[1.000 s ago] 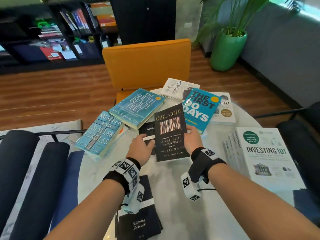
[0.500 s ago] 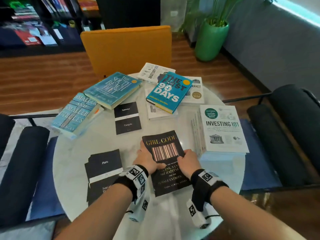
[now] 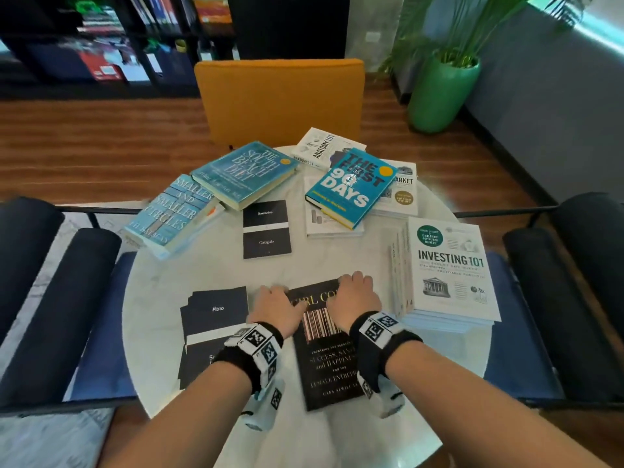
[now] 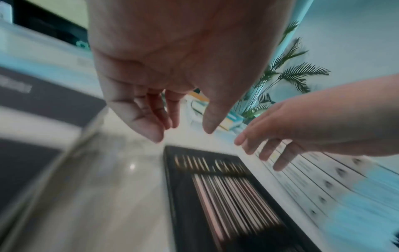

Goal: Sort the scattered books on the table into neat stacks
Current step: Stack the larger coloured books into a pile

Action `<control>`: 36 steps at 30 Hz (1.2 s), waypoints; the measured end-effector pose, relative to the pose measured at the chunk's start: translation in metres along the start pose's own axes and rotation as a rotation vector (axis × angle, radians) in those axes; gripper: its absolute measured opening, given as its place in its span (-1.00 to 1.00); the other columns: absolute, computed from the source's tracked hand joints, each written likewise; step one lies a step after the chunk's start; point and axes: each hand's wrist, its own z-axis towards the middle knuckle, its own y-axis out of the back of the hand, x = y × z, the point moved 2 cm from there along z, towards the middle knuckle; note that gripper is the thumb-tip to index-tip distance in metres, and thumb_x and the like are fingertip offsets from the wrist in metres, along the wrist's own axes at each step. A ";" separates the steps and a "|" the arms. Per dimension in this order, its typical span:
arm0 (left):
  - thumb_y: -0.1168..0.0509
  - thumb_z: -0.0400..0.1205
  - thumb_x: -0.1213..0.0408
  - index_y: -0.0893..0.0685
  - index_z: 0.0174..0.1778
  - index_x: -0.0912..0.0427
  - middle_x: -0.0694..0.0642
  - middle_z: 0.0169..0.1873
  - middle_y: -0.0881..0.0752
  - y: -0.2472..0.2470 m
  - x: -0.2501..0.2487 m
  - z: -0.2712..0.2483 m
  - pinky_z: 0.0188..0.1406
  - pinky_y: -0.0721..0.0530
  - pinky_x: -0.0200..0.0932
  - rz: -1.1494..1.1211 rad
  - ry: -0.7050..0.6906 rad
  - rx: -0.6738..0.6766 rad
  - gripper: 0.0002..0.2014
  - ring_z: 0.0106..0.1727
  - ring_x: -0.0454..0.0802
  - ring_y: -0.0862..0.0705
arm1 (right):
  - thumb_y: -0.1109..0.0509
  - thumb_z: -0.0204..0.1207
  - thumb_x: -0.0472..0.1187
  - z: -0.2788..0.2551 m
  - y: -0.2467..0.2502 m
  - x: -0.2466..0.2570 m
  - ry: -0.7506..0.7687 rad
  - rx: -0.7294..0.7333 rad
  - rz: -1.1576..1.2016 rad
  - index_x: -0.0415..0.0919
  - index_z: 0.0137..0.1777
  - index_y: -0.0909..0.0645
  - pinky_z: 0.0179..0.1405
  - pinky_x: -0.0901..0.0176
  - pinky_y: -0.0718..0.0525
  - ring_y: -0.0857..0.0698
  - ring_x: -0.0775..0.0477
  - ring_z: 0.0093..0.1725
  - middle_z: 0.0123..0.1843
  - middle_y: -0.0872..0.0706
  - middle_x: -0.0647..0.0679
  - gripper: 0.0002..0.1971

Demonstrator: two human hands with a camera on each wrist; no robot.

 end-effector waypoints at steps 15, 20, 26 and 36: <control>-0.13 0.70 -0.11 -0.60 0.33 0.32 0.31 0.33 -0.61 0.111 0.026 0.153 0.30 -0.58 0.03 0.323 0.154 0.097 -0.45 0.30 0.25 -0.61 | -0.06 0.68 0.10 0.140 0.008 0.103 -0.008 0.121 -0.152 -0.25 0.40 -0.49 0.29 -0.05 -0.49 -0.46 -0.20 0.40 0.39 -0.54 -0.20 -0.50; -0.04 0.73 -0.10 -0.57 0.39 0.29 0.34 0.41 -0.46 0.102 0.018 0.168 0.37 -0.49 0.04 0.307 0.159 0.137 -0.44 0.38 0.21 -0.52 | -0.16 0.66 0.14 0.154 0.002 0.114 -0.023 0.094 -0.042 -0.28 0.38 -0.48 0.28 -0.02 -0.54 -0.56 -0.22 0.36 0.36 -0.60 -0.22 -0.48; -0.12 0.71 -0.12 -0.48 0.41 0.35 0.28 0.34 -0.54 0.092 0.006 0.162 0.33 -0.51 -0.04 0.210 0.192 0.033 -0.41 0.36 0.16 -0.54 | -0.27 0.62 0.10 0.151 -0.008 0.113 -0.054 0.097 0.117 -0.32 0.40 -0.41 0.30 0.01 -0.55 -0.59 -0.23 0.36 0.38 -0.55 -0.25 -0.46; -0.36 0.64 0.25 -0.32 0.48 0.31 0.27 0.25 -0.67 0.095 0.003 0.115 0.09 -0.58 -0.18 -0.391 0.077 -0.032 -0.46 0.25 0.18 -0.67 | -0.27 0.61 0.12 0.118 -0.001 0.084 -0.095 0.104 0.610 -0.24 0.36 -0.44 0.20 0.05 -0.56 -0.67 -0.24 0.25 0.26 -0.68 -0.17 -0.50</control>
